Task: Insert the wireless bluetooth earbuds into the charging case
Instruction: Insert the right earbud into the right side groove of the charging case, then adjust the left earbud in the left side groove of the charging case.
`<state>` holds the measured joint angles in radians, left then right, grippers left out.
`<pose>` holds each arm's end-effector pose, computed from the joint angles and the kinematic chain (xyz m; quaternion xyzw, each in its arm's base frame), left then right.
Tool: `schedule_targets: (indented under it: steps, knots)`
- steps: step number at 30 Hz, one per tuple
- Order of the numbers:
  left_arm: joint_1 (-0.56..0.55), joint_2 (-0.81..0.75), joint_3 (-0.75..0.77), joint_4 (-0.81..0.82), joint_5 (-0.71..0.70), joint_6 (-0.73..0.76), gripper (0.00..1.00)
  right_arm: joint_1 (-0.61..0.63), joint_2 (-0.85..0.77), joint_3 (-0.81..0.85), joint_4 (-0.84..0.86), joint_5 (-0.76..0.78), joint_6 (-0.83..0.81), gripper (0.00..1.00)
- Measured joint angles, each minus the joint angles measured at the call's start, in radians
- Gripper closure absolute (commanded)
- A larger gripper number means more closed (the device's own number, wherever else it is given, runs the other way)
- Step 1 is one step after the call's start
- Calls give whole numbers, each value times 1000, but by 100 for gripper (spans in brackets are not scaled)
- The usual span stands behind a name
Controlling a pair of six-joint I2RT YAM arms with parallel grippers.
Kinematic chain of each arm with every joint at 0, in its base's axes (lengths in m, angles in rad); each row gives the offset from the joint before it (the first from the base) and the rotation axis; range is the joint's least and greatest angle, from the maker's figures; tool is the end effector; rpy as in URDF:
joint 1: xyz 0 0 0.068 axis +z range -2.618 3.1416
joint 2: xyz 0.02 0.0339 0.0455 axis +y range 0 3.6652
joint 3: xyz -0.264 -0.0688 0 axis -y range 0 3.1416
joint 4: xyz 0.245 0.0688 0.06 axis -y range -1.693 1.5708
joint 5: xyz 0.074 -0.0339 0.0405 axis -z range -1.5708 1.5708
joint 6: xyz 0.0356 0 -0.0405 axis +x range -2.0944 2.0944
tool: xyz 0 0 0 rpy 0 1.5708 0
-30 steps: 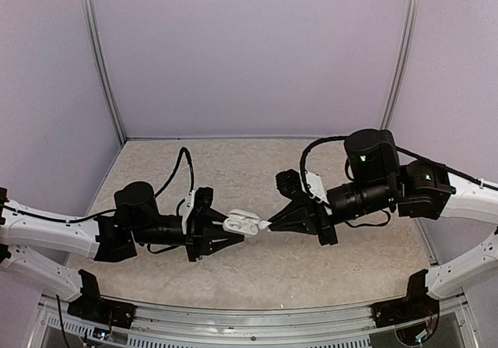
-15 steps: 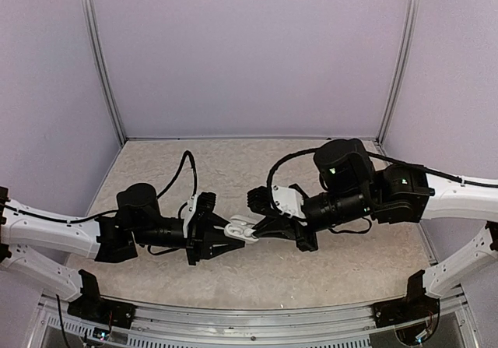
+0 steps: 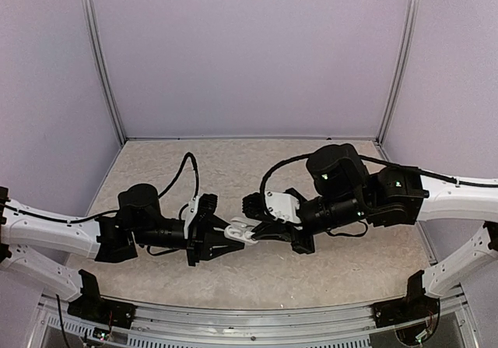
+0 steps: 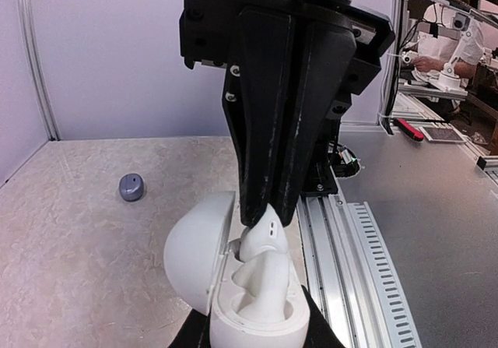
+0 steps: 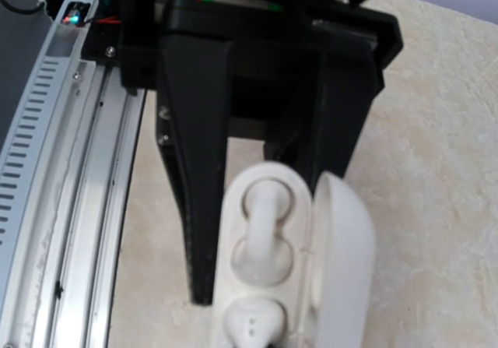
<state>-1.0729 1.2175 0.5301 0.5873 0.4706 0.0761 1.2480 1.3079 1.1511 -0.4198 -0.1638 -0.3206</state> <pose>0.1106 -0.2373 0.2415 0.5232 0.5204 -0.4637 0.4904 0.0878 0.2809 0.3299 -0.6464 0.5926 0.2769 0.3929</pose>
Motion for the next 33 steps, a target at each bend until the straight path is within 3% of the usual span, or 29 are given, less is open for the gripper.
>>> schedule_targets:
  steps: [10, 30, 33]
  knots:
    - [0, -1, 0, 0, -3, -1, 100, 6, 12, 0, -3, 21, 14, 76]
    - [1, -4, -1, 54, 1, -3, 100, 21, -70, -3, 14, 0, 26, 67]
    - [1, -4, 0, 56, 2, -3, 100, 21, -97, -11, 32, -5, 31, 60]
